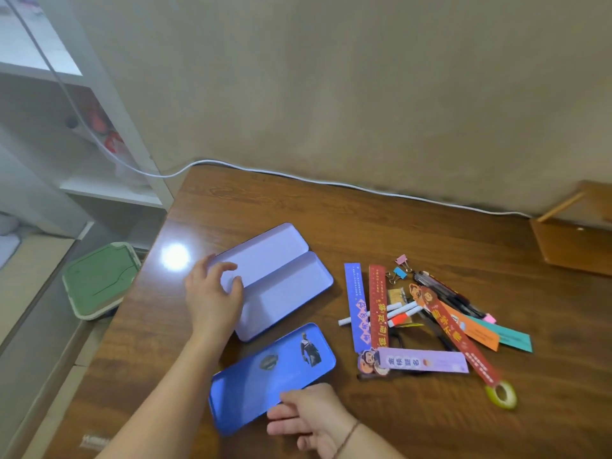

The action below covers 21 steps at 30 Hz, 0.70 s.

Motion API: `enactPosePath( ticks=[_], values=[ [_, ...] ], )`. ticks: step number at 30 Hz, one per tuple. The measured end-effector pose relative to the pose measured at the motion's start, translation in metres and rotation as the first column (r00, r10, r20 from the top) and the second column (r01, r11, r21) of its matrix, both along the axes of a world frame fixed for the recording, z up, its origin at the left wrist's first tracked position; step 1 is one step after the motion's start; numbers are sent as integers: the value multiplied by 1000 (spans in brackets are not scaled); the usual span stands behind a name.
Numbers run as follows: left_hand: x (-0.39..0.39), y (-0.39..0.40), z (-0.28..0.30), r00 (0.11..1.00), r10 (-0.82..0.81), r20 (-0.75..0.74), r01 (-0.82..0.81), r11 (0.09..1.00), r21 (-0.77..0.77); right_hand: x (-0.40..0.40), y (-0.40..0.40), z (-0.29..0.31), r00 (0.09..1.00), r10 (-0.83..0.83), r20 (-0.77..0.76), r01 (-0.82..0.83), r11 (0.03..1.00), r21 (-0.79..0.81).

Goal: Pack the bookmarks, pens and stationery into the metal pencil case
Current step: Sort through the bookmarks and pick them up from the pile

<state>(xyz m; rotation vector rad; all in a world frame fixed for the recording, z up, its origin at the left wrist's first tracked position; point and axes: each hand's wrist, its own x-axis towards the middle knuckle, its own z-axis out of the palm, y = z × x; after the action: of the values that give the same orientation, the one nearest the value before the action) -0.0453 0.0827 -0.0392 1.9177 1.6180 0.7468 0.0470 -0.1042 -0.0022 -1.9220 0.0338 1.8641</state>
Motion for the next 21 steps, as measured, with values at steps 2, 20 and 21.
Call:
enactPosePath(
  ticks=[2,20,21],
  values=[
    [12,-13,4,995,-95,-23,97,990,102,1,-4,-2,999,33,-26,-33,999,12],
    [134,-126,17,960,-234,153,225,972,74,206,-120,1,35,483,875,-611,703,-363],
    [139,-133,17,958,-236,165,227,971,73,209,-123,-1,44,457,889,-632,701,-329]
  ],
)
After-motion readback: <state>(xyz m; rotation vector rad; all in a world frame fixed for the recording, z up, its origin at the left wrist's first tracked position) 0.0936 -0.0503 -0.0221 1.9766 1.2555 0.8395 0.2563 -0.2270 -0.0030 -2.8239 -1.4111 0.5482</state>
